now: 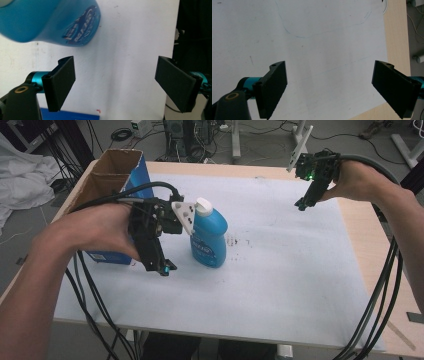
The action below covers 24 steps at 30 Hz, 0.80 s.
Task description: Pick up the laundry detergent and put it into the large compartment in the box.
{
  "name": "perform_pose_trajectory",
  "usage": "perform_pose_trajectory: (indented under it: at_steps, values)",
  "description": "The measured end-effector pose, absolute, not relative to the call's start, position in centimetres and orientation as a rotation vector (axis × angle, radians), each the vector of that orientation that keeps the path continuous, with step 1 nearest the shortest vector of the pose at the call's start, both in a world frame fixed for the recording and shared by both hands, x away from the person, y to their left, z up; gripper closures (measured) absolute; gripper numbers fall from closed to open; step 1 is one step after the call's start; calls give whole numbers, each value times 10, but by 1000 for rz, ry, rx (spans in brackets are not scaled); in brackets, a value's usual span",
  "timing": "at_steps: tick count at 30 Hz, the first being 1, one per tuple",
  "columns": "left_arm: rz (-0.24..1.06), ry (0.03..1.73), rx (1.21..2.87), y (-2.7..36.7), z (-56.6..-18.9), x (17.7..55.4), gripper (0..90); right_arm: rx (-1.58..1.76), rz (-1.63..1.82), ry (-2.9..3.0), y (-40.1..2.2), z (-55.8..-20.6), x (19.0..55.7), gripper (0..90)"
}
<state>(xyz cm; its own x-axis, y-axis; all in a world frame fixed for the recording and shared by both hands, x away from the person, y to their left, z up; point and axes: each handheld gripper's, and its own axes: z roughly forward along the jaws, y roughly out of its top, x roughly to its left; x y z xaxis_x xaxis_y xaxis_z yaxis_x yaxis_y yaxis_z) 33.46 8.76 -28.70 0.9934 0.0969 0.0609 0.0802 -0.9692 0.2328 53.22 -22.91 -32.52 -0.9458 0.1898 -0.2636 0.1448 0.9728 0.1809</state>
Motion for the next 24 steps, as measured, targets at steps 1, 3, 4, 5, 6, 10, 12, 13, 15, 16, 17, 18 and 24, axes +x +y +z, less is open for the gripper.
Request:
perform_pose_trajectory:
  at_steps: [1,3,4,5,6,10,12,13,15,16,17,18,24]
  values:
    - [104,139,2902,89,-286,337,167,246,230,2839,-229,-325,532,121]
    - [100,143,2900,91,-285,341,167,239,237,2837,-229,-325,532,121]
    - [102,147,2895,92,-284,344,167,238,236,2836,-229,-325,532,121]
    - [98,161,2895,94,-284,346,167,242,235,2836,-229,-325,532,121]
    - [102,169,2901,95,-283,351,167,232,235,2836,-229,-325,531,121]
    - [103,179,2914,96,-281,359,167,224,233,2837,-229,-324,531,121]
    - [111,184,2923,96,-279,366,167,234,232,2838,-229,-324,530,121]
    - [111,180,2927,95,-279,369,167,230,237,2835,-229,-324,530,121]
    - [119,171,2935,94,-277,375,167,231,240,2835,-230,-323,530,121]
    - [115,165,2937,93,-277,378,167,231,236,2835,-230,-323,530,121]
    - [114,160,2937,92,-277,380,167,231,236,2835,-230,-323,530,121]
    - [113,153,2941,91,-276,383,167,230,235,2836,-230,-323,530,121]
    - [100,122,2940,85,-279,400,167,218,229,2835,-229,-324,530,121]
